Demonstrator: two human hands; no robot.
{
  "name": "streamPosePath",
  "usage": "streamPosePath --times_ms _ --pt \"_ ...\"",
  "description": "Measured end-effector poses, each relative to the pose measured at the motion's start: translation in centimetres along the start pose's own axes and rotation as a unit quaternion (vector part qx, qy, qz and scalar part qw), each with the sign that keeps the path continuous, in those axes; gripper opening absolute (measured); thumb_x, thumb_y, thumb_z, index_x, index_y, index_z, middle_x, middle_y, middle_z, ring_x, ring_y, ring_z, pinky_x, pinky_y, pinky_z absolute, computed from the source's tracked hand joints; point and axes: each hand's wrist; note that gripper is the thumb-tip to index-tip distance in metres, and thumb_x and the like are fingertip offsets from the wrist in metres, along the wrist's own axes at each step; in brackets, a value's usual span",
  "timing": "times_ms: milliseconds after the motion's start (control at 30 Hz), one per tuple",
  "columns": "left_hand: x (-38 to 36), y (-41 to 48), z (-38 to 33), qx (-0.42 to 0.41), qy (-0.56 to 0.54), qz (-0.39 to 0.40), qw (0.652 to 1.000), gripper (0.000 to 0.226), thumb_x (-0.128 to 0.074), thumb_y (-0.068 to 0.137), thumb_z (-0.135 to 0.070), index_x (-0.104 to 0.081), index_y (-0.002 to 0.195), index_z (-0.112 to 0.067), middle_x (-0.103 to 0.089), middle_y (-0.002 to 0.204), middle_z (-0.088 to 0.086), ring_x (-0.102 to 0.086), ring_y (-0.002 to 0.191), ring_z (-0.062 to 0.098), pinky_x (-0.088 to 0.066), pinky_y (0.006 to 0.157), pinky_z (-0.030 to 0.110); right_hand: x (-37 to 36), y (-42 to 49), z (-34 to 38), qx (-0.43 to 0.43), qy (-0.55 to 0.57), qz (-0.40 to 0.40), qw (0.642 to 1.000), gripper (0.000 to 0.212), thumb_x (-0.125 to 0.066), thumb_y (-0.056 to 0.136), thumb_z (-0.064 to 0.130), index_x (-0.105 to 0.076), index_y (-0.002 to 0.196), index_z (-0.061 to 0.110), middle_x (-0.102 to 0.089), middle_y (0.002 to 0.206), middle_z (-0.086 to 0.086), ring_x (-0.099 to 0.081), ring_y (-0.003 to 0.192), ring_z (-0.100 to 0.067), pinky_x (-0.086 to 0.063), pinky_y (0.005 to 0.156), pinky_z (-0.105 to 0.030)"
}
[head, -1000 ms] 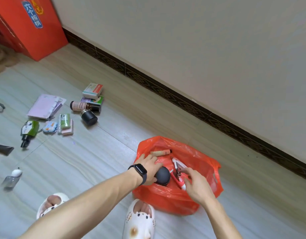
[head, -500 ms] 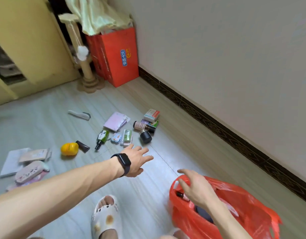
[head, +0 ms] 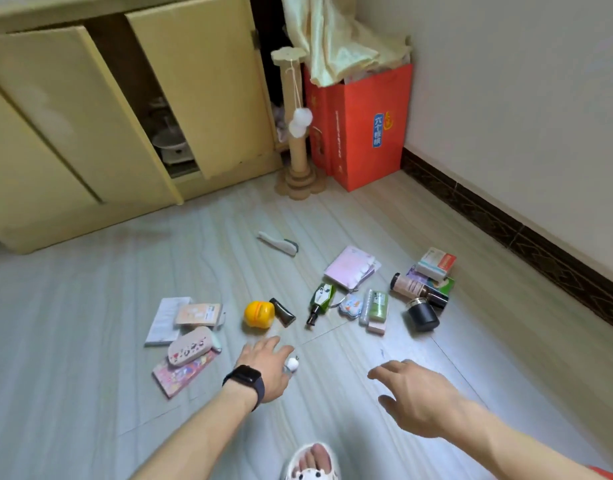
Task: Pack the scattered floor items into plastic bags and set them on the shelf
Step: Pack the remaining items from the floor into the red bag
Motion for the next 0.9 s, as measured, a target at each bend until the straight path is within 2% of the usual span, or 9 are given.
streamPosePath --times_ms 100,200,300,400,500,600,700,800,900 --pt "-4.4 1.5 1.5 0.042 -0.060 0.049 0.996 0.066 -0.046 0.093 -0.040 -0.020 0.152 -0.030 -0.019 0.160 0.003 -0.021 0.145 0.025 -0.021 0.116 0.045 -2.9 4.2 1.8 0.041 -0.066 0.080 0.994 0.042 -0.041 0.099 0.034 -0.041 0.139 0.024 -0.048 0.138 -0.002 -0.047 0.123 -0.028 -0.045 0.096 -0.041" --pt "-9.8 1.6 2.8 0.084 -0.089 0.098 0.988 0.088 -0.046 0.089 -0.059 0.005 0.155 -0.031 0.005 0.164 -0.002 -0.003 0.150 0.027 -0.015 0.116 0.052 -5.2 8.4 4.3 0.065 -0.101 0.142 0.983 0.037 -0.046 0.096 0.026 -0.049 0.133 0.019 -0.051 0.130 -0.008 -0.050 0.118 -0.030 -0.043 0.091 -0.040" --pt "-14.7 0.7 3.8 0.097 -0.085 0.124 0.984 0.104 -0.035 0.075 -0.085 0.024 0.148 -0.040 0.033 0.156 -0.014 0.021 0.147 0.026 -0.010 0.112 0.062 -6.8 12.9 7.6 0.114 -0.054 0.077 0.989 0.039 -0.048 0.094 0.024 -0.050 0.133 0.019 -0.051 0.133 -0.008 -0.048 0.123 -0.031 -0.045 0.093 -0.039" --pt "-16.8 0.6 4.3 0.092 -0.088 0.103 0.987 0.108 -0.026 0.068 -0.094 0.029 0.145 -0.043 0.041 0.150 -0.016 0.033 0.142 0.022 -0.003 0.112 0.063 -8.6 16.9 10.4 0.144 -0.008 -0.004 0.989 0.059 -0.048 0.096 0.027 -0.027 0.151 0.028 -0.024 0.159 -0.007 -0.025 0.145 -0.028 -0.030 0.111 -0.041" --pt "-16.2 1.5 5.2 0.063 -0.080 0.074 0.992 0.103 -0.035 0.074 -0.087 0.005 0.154 -0.035 0.020 0.161 -0.006 0.018 0.148 0.025 -0.005 0.117 0.052 -10.9 19.2 10.9 0.154 -0.061 0.021 0.986 0.072 -0.049 0.097 0.032 -0.007 0.155 0.035 -0.002 0.165 -0.003 -0.006 0.151 -0.026 -0.018 0.118 -0.048" --pt "-13.2 4.0 6.9 -0.002 -0.034 -0.070 0.997 0.061 -0.055 0.086 -0.047 -0.039 0.140 -0.022 -0.032 0.150 0.008 -0.034 0.138 0.030 -0.029 0.111 0.041 -13.2 18.6 8.4 0.156 -0.042 -0.038 0.986 0.056 -0.045 0.097 0.025 -0.027 0.149 0.033 -0.029 0.156 -0.005 -0.029 0.143 -0.029 -0.035 0.108 -0.044" --pt "-8.5 9.3 8.5 0.009 -0.008 -0.197 0.980 0.063 -0.066 0.074 -0.022 -0.044 0.134 -0.018 -0.038 0.145 0.013 -0.038 0.133 0.037 -0.033 0.108 0.048 -14.8 15.8 3.8 0.115 -0.022 -0.101 0.988 0.060 -0.057 0.086 0.014 -0.043 0.142 0.033 -0.051 0.144 -0.005 -0.052 0.129 -0.027 -0.047 0.102 -0.040" --pt "-4.5 14.8 9.1 0.031 -0.010 -0.114 0.993 0.082 -0.063 0.081 -0.025 -0.021 0.151 -0.034 -0.019 0.156 0.009 -0.022 0.141 0.037 -0.027 0.112 0.051 -14.7 12.2 0.3 0.067 -0.045 -0.077 0.994 0.075 -0.065 0.080 0.008 -0.036 0.144 0.033 -0.052 0.140 -0.001 -0.057 0.110 -0.028 -0.053 0.082 -0.035" --pt "-4.2 15.6 7.1 0.085 -0.038 -0.025 0.995 0.063 -0.057 0.088 -0.027 -0.031 0.145 -0.032 -0.037 0.135 0.010 -0.042 0.122 0.036 -0.046 0.096 0.048 -12.7 9.4 -1.7 0.013 -0.021 0.020 0.999 0.061 -0.048 0.087 0.003 -0.032 0.140 0.029 -0.039 0.130 -0.002 -0.046 0.101 -0.032 -0.043 0.069 -0.036"
Point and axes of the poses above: each hand's wrist, its own y-axis towards the middle knuckle, its own x-axis out of the back of the hand, z = x × y
